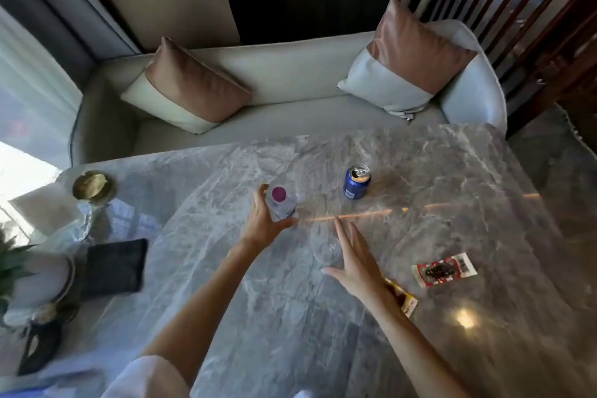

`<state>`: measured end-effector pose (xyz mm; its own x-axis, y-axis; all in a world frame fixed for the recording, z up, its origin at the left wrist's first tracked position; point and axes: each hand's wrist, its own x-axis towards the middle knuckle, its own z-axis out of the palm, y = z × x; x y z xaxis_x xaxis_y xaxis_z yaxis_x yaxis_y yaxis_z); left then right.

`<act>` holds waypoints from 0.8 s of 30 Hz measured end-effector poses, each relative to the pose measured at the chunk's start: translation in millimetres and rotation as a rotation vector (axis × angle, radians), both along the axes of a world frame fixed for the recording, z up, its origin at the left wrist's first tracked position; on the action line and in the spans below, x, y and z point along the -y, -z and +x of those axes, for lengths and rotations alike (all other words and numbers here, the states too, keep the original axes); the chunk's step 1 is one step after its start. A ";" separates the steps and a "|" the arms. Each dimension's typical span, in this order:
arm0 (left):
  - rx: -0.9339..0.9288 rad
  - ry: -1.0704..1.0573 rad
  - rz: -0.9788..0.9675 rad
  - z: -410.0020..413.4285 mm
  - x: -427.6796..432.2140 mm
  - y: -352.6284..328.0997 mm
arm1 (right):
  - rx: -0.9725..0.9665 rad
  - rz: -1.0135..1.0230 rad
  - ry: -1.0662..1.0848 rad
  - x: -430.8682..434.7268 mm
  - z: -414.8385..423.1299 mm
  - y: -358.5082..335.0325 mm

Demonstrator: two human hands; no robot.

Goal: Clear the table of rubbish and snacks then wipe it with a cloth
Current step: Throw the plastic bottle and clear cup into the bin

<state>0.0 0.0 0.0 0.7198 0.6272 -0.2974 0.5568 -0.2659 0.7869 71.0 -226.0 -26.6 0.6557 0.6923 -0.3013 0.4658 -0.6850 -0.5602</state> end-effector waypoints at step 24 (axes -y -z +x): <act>0.065 -0.195 -0.030 -164.0 105.8 31.9 | -0.405 0.311 0.340 4.4 -47.9 25.7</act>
<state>-164.0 -105.8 -31.9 0.6037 0.7484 -0.2746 0.5430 -0.1338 0.8290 23.1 -230.4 -52.3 0.7310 0.5595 -0.3906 -0.0423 -0.5342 -0.8443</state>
